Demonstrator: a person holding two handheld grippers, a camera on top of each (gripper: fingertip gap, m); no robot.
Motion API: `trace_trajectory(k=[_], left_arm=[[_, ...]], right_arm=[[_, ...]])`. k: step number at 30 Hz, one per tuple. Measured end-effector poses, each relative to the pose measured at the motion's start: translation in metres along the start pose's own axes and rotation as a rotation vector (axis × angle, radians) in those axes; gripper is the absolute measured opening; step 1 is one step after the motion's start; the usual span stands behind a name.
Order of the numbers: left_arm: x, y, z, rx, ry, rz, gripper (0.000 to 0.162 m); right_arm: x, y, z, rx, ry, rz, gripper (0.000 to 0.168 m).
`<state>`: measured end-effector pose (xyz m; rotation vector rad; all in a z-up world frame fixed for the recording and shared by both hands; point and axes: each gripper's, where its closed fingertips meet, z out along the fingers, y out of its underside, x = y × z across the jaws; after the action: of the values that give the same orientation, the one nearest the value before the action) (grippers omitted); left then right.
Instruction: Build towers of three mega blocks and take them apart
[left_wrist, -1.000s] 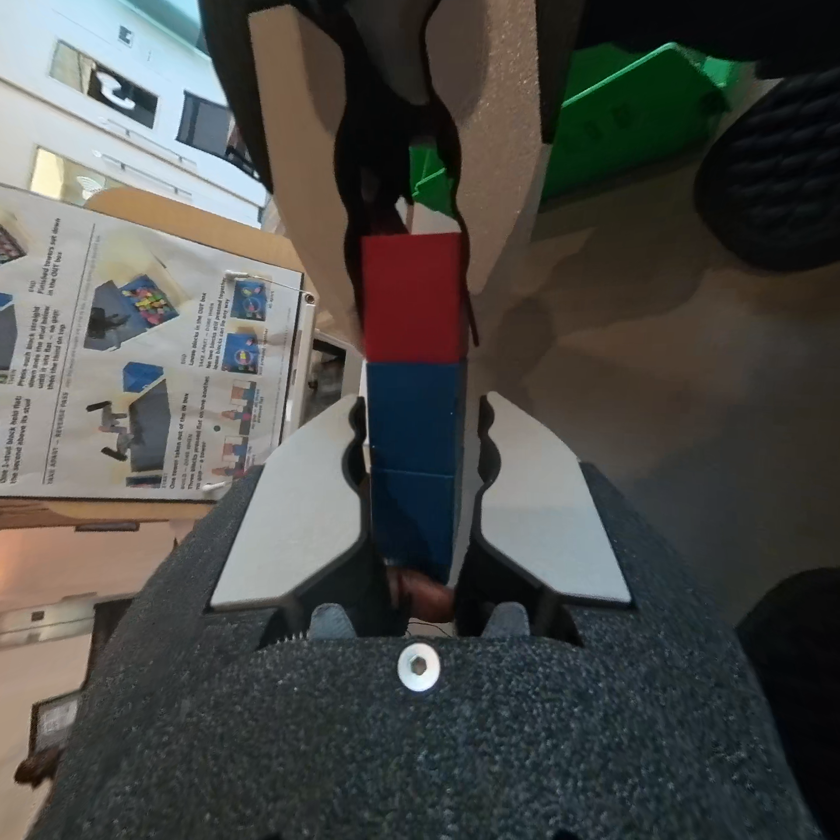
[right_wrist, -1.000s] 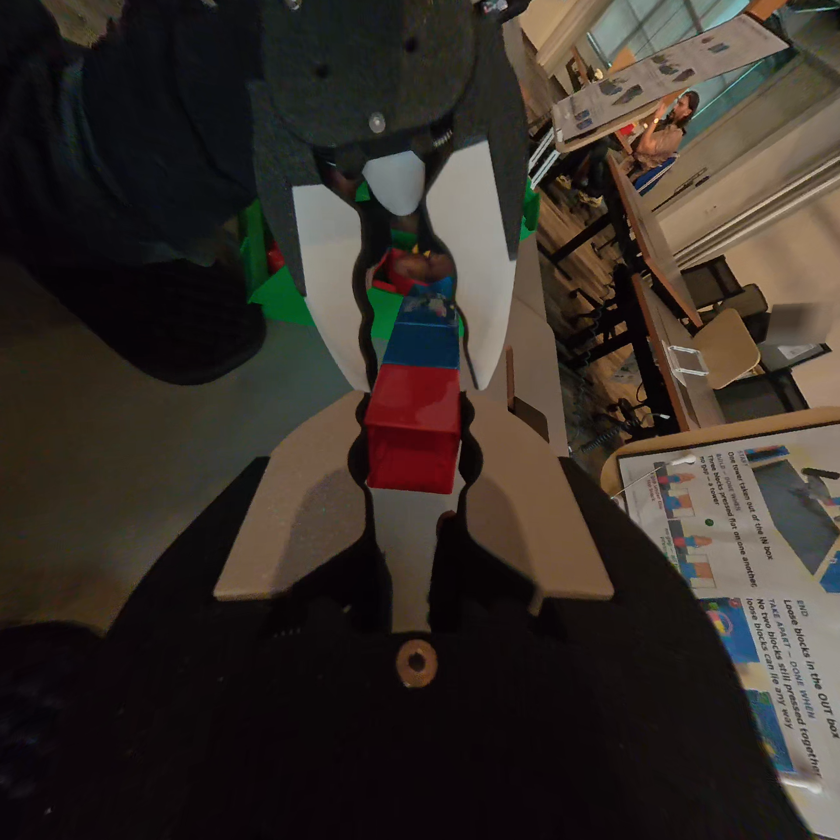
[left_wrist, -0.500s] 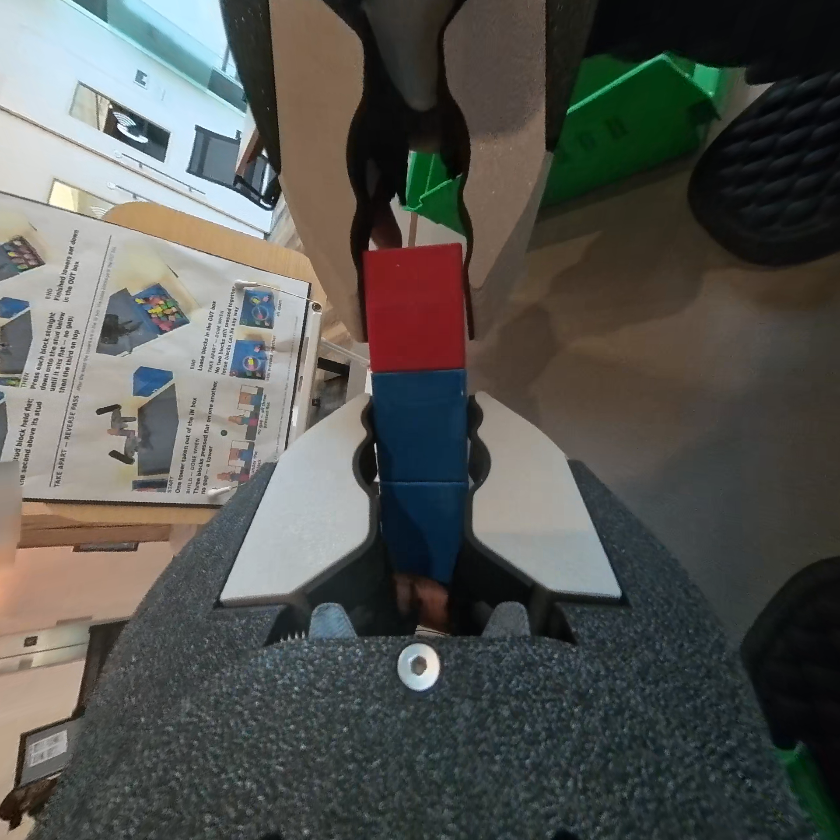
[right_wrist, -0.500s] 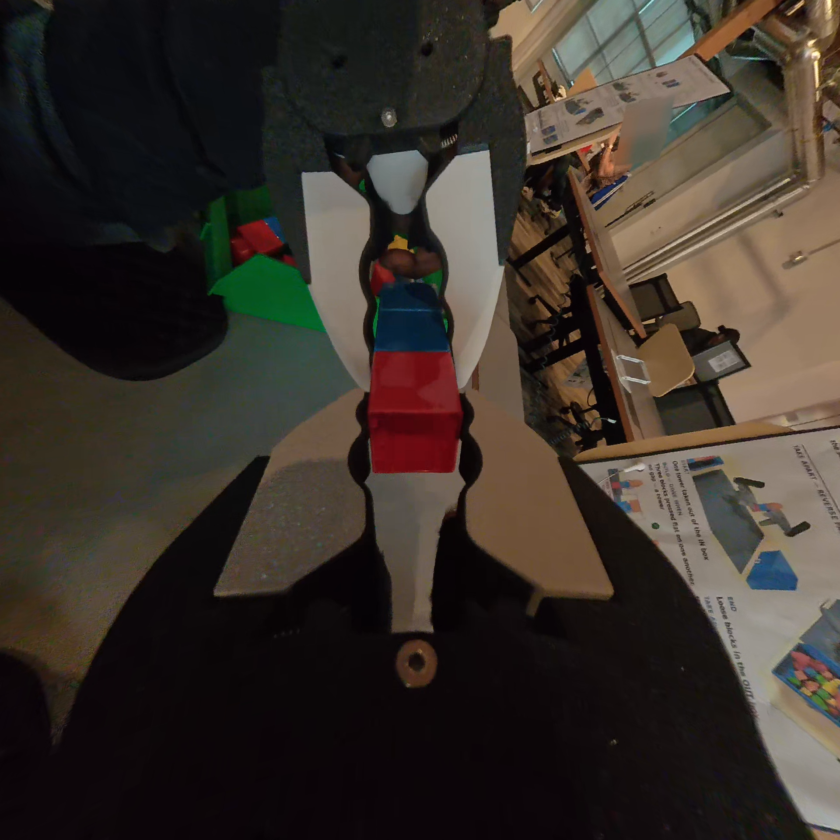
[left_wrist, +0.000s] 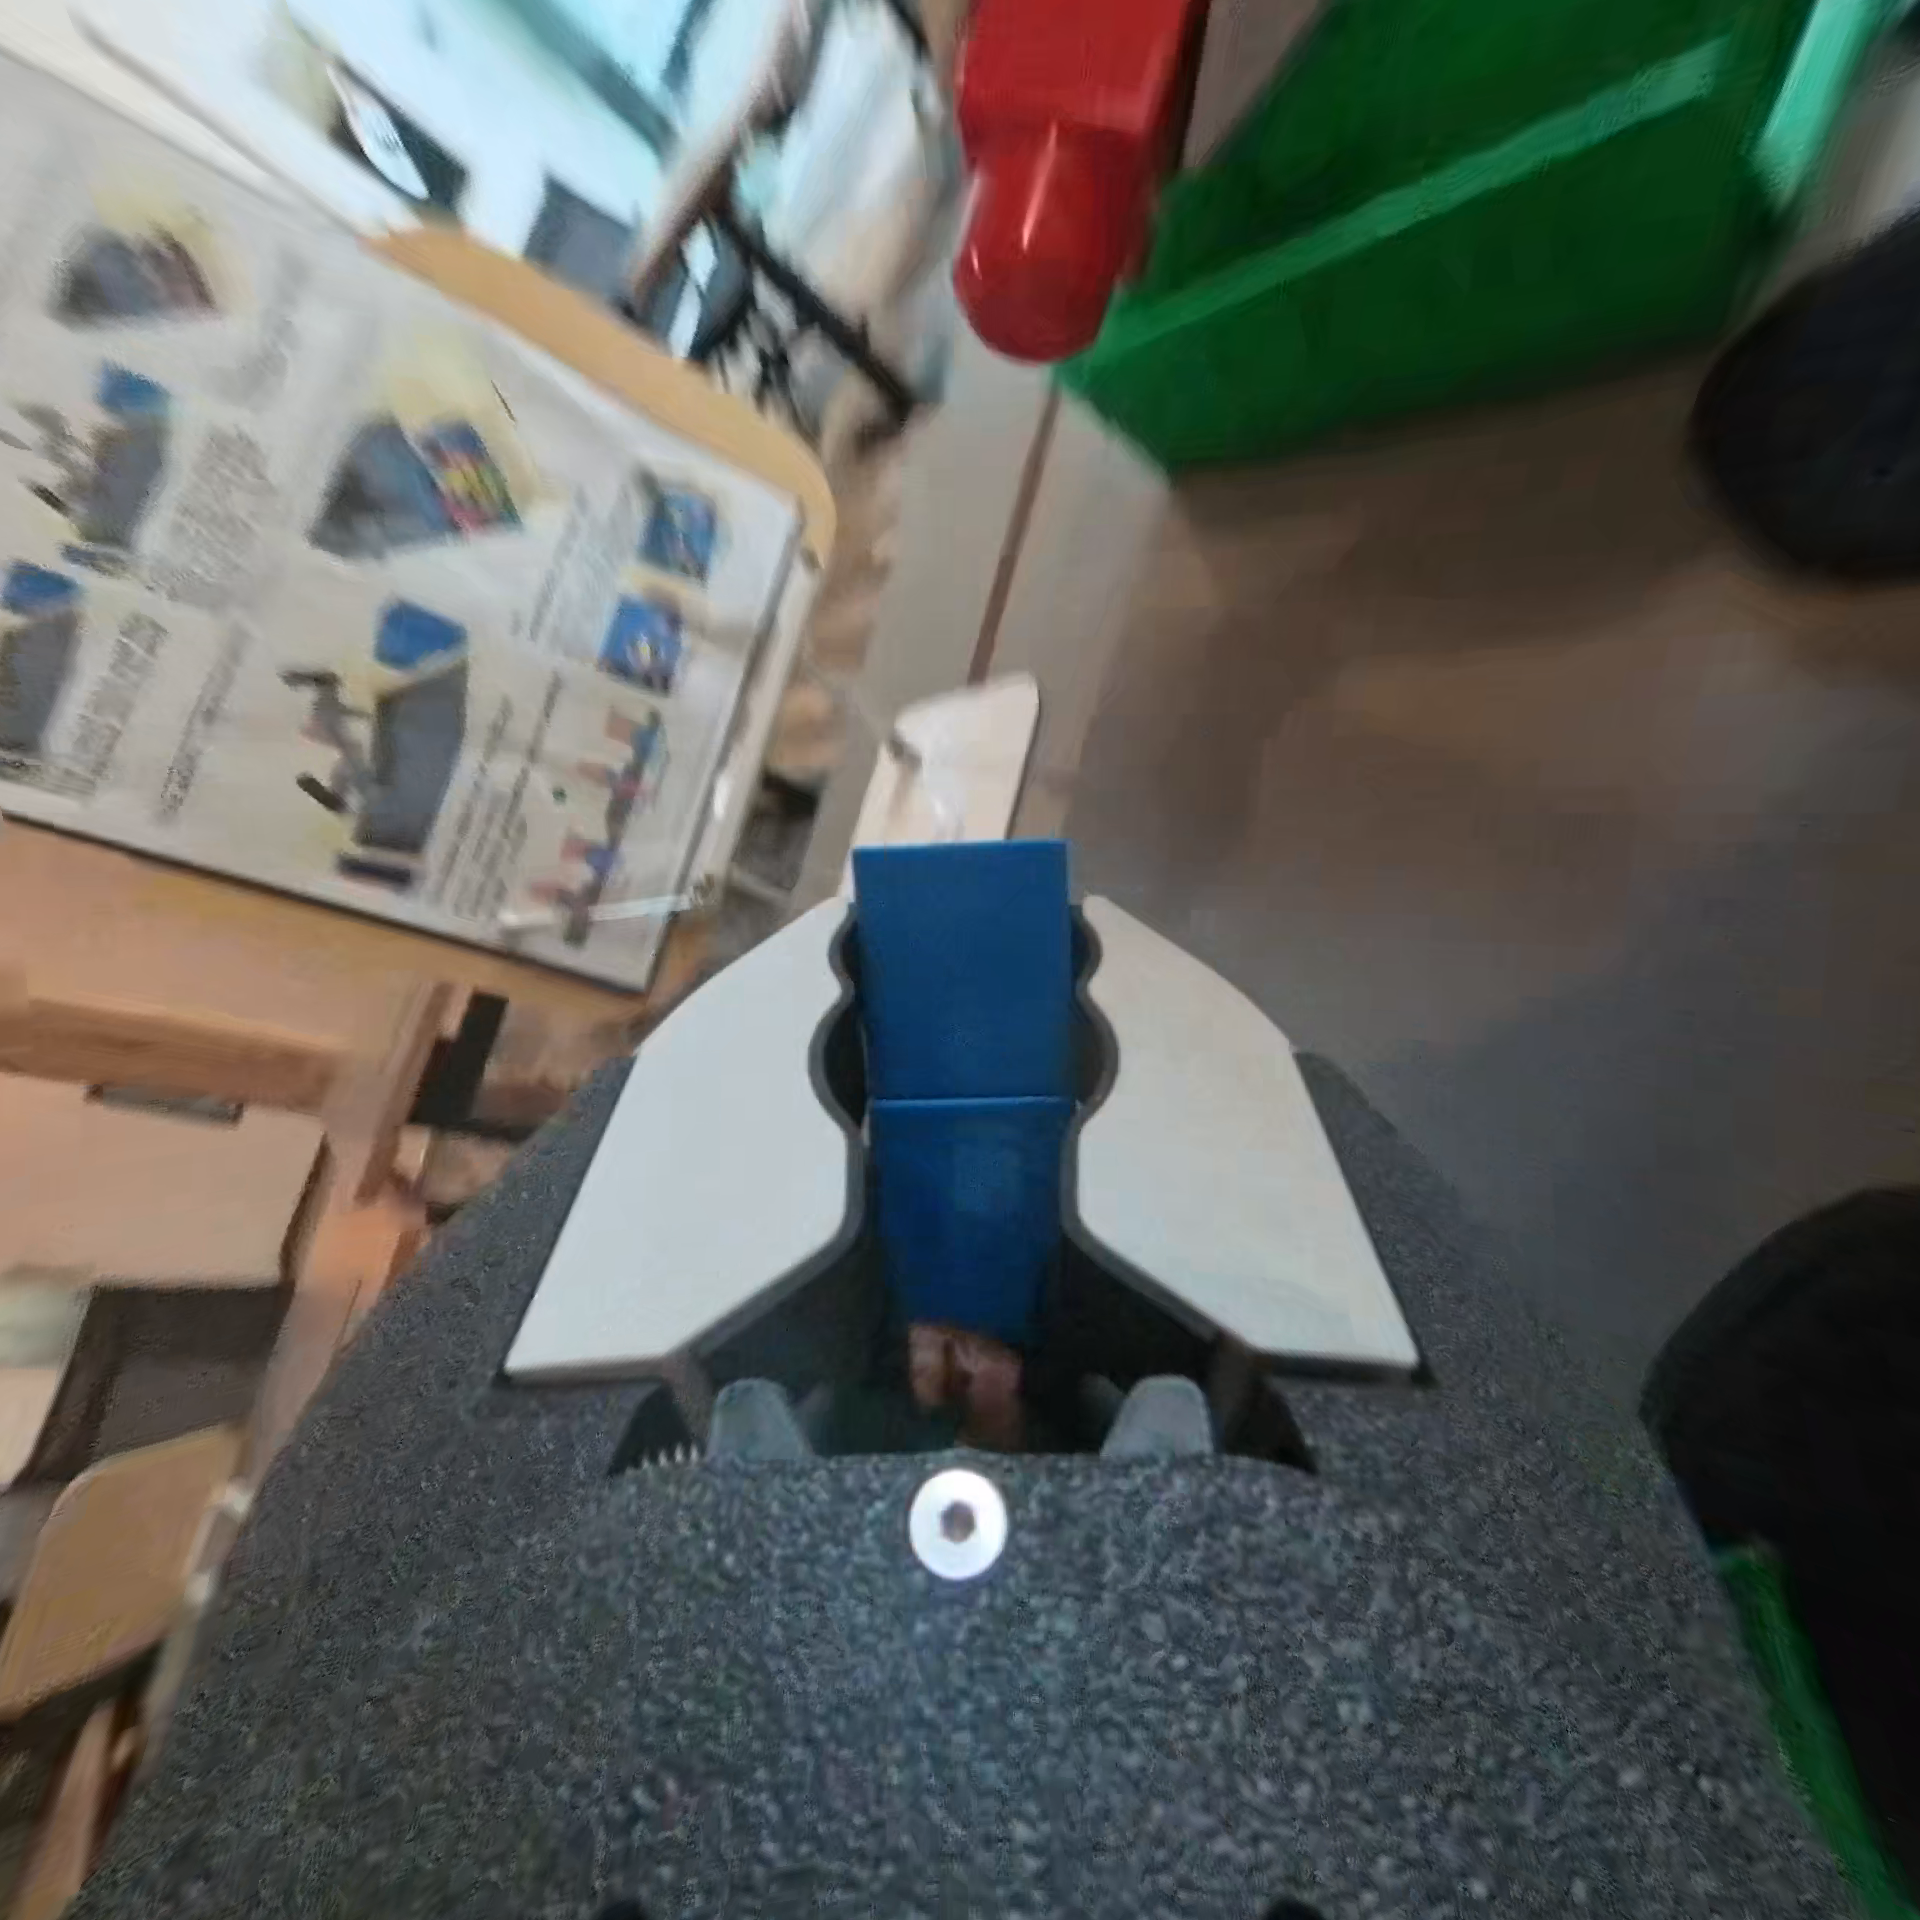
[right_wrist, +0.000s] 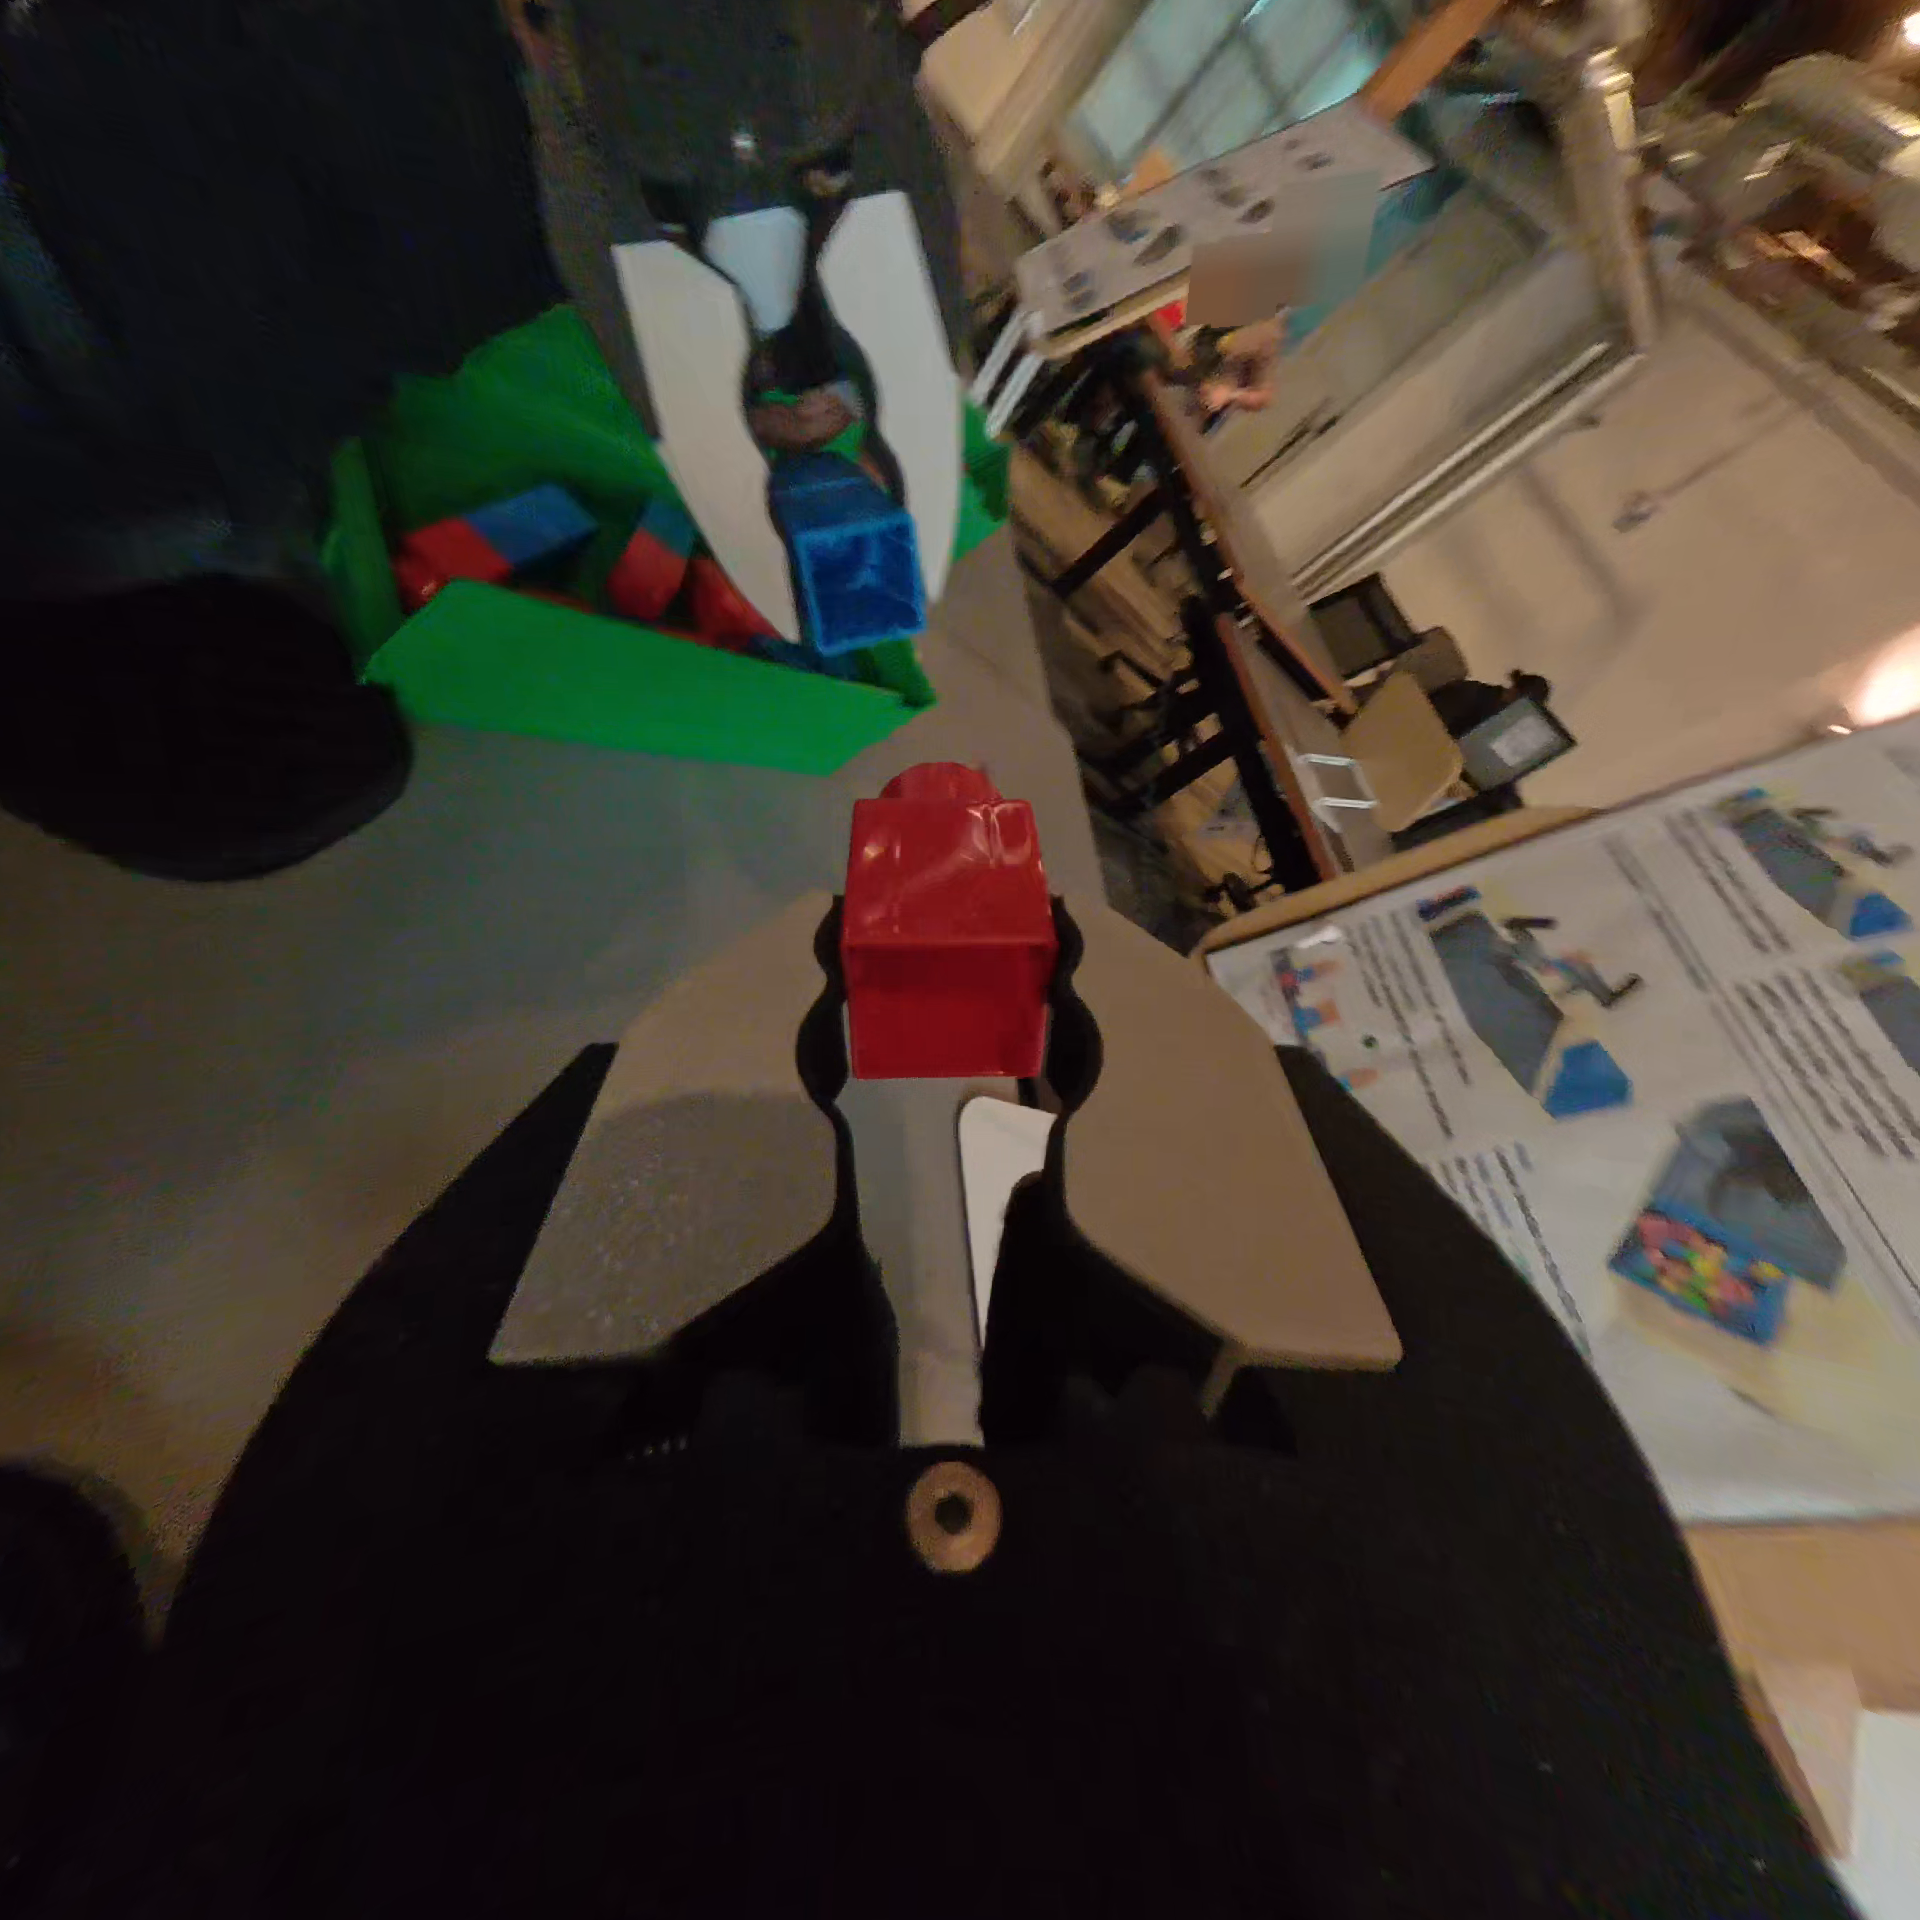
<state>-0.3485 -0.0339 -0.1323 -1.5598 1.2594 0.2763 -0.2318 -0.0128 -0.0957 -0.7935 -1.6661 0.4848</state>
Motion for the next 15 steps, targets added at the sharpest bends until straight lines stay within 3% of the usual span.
trace_trajectory(k=[2, 6, 11, 15], left_arm=[[-0.006, -0.016, -0.011, 0.118, -0.028, -0.008, 0.036], [-0.009, -0.010, -0.011, 0.044, -0.071, 0.027, 0.036], [-0.011, -0.006, -0.011, 0.022, -0.086, 0.031, 0.036], [-0.011, -0.006, -0.015, 0.020, -0.091, 0.033, 0.036]], right_arm=[[0.011, 0.004, -0.015, -0.015, 0.065, 0.026, 0.035], [0.040, 0.035, -0.046, -0.179, 0.246, 0.122, 0.036], [0.060, 0.105, -0.111, -0.450, 0.461, 0.378, 0.036], [0.051, 0.154, -0.145, -0.595, 0.505, 0.588, 0.036]])
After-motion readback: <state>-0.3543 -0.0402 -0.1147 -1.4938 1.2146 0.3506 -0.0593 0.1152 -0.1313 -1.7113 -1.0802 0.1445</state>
